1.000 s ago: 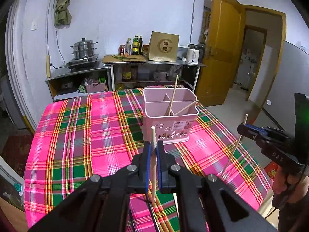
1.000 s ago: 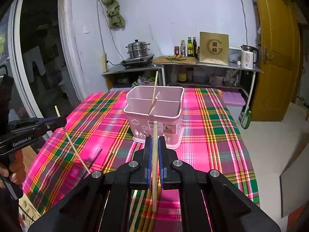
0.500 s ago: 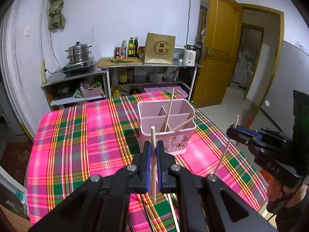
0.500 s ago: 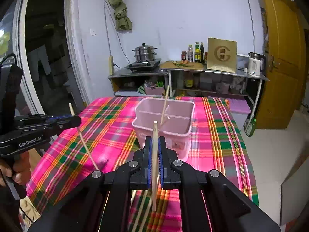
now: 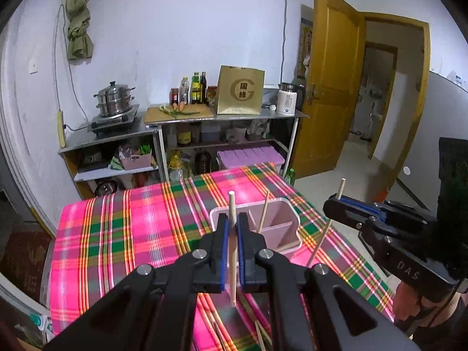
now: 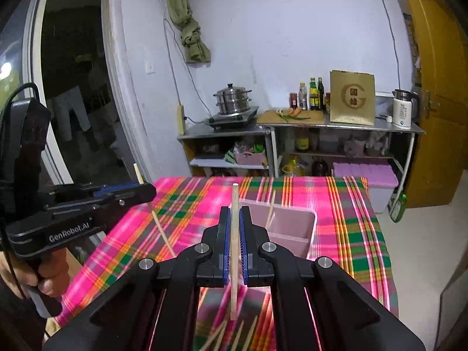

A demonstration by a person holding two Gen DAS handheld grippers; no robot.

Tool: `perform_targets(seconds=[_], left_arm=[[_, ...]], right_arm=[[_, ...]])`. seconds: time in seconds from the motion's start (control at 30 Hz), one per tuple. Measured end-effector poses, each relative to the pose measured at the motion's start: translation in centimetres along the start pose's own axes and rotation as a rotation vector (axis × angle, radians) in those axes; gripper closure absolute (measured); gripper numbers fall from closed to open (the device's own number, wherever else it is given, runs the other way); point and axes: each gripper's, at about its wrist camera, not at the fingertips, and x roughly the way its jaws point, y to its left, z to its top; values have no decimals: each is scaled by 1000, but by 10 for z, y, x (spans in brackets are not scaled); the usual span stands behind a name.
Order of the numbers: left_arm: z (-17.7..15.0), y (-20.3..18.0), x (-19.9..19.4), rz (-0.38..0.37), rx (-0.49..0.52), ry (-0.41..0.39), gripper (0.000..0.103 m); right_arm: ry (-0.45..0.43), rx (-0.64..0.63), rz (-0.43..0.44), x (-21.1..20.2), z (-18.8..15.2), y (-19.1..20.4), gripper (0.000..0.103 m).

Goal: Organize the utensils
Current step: 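Lift and carry both held chopsticks over the pink basket, then lower the chopsticks into the basket and open both tools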

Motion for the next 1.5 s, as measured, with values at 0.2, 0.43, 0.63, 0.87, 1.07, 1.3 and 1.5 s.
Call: perform_targets(seconds=[0.2,0.43,0.63,0.87,1.07,1.3,1.5], left_arm=[[24,3,8,-17,-6,-36,97],[42,3,22,-25,0,-53,97],[44,7,40,-30,-1,-49,97],[29,13,69,-29,-10,-7,97],[10,16,92,-32,-15,35,97],[-9,19,111,-33,-24,87,97],[-19,16,115,-31,-27,112,97]], right_arm=[[-38,6,12,8,27,-4,97],[-53,7,3,28,42,-11,97],[-52,13,2,48,45,-15,97],[-21,18,-2,72,36,-23,97],[27,25,3,94,19,-29,97],[86,17,-2,107,-2,-31,97],[128,20,-9,112,-12,-34,96]])
